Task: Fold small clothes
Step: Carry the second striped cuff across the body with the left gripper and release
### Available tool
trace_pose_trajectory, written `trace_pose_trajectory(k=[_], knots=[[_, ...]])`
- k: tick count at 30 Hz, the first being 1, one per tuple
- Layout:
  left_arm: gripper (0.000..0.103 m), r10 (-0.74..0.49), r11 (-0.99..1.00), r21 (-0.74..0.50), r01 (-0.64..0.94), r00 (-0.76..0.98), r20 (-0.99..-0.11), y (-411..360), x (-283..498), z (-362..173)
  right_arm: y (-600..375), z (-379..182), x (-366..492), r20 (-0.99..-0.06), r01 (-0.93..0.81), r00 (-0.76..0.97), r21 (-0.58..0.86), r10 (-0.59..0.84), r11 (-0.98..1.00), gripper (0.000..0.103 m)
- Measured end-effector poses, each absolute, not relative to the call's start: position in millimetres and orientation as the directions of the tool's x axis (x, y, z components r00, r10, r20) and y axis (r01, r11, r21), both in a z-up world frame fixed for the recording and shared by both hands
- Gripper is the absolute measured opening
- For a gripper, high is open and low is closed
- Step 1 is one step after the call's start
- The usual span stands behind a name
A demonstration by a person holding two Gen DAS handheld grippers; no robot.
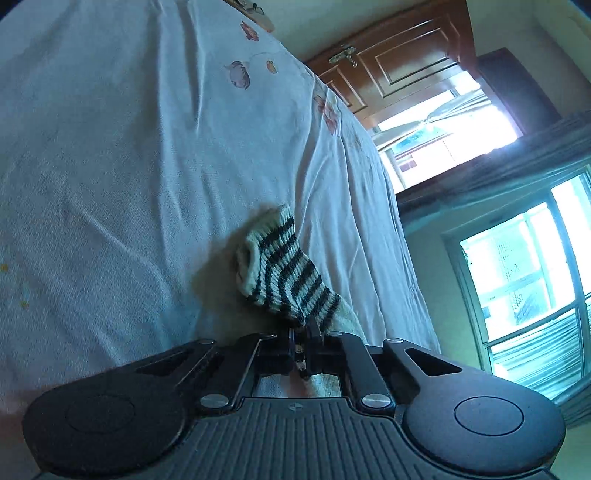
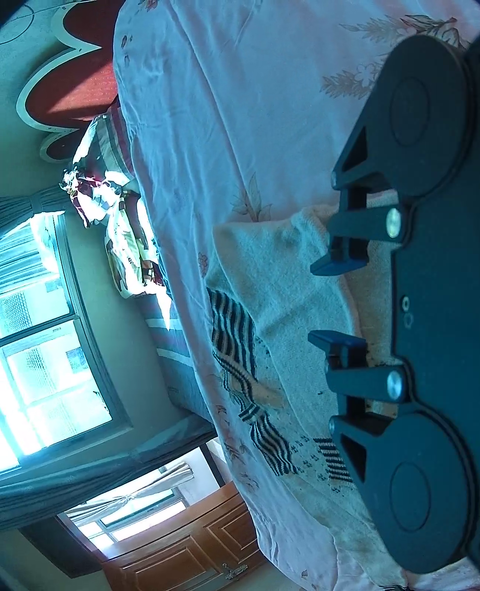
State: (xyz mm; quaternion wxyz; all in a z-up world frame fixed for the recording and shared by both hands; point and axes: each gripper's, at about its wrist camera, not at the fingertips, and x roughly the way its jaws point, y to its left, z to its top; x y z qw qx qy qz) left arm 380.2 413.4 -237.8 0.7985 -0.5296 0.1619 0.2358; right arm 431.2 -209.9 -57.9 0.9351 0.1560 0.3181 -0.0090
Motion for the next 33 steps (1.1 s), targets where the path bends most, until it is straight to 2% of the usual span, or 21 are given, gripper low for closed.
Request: trace_pose_trajectory(k=[2,3,7,11,15,20,27,28,29,30,31,33], knots=[[0.004,0.212,0.427,-0.699,-0.574,0.815,-0.540,406.7,391.7,-227.2,-213.8,-61.7,431.1,-0.606,0.139,0.792,0.291,0.070,0.947,0.032],[0.004,0.209,0.477,-0.679,-0.558,0.823,-0.529,404.7,395.5,-216.4,-216.4,-63.3,431.2,-0.611,0.152,0.789,0.291,0.061,0.945,0.033],[0.004,0.093,0.735,-0.567,-0.373,0.882,-0.461,342.7,423.4,-164.1,-227.2,-68.7,428.0,-0.613,0.177,0.789,0.294,0.043,0.939,0.033],[0.004,-0.064,0.901,-0.406,-0.154,0.878,-0.475,237.4,470.2,-135.6,-238.4,-76.0,425.5,-0.614,0.194,0.788,0.315,0.043,0.929,0.033],[0.004,-0.170,0.941,-0.337,-0.012,0.847,-0.504,141.9,509.0,-130.4,-251.3,-76.3,418.1,-0.607,0.211,0.793,0.338,0.042,0.917,0.033],[0.004,-0.263,0.956,-0.267,0.124,0.767,-0.585,31.0,534.6,-135.6,-278.6,-71.8,401.8,-0.600,0.244,0.800,0.366,0.027,0.898,0.033],[0.006,-0.276,0.960,-0.158,0.230,0.687,-0.672,-56.1,530.7,-152.5,-301.8,-76.0,391.7,-0.602,0.246,0.796,0.416,0.062,0.875,0.036],[0.023,-0.275,0.960,-0.142,0.243,0.699,-0.660,-53.5,519.8,-154.3,-302.2,-76.1,391.8,-0.599,0.241,0.798,0.429,0.074,0.871,0.039],[0.052,-0.309,0.949,-0.159,0.274,0.697,-0.647,-52.8,512.7,-150.5,-301.1,-75.8,392.3,-0.594,0.234,0.800,0.440,0.085,0.867,0.041],[0.064,-0.322,0.945,-0.169,0.280,0.705,-0.632,-52.7,509.2,-146.2,-299.2,-75.6,393.5,-0.588,0.224,0.802,0.451,0.099,0.864,0.042],[0.072,-0.303,0.952,-0.148,0.269,0.739,-0.602,-47.4,499.8,-138.8,-296.1,-75.2,395.7,-0.581,0.208,0.805,0.467,0.121,0.859,0.042],[0.072,-0.259,0.962,-0.087,0.257,0.771,-0.581,-32.5,486.8,-128.5,-286.3,-75.4,403.5,-0.571,0.175,0.802,0.505,0.175,0.845,0.042]])
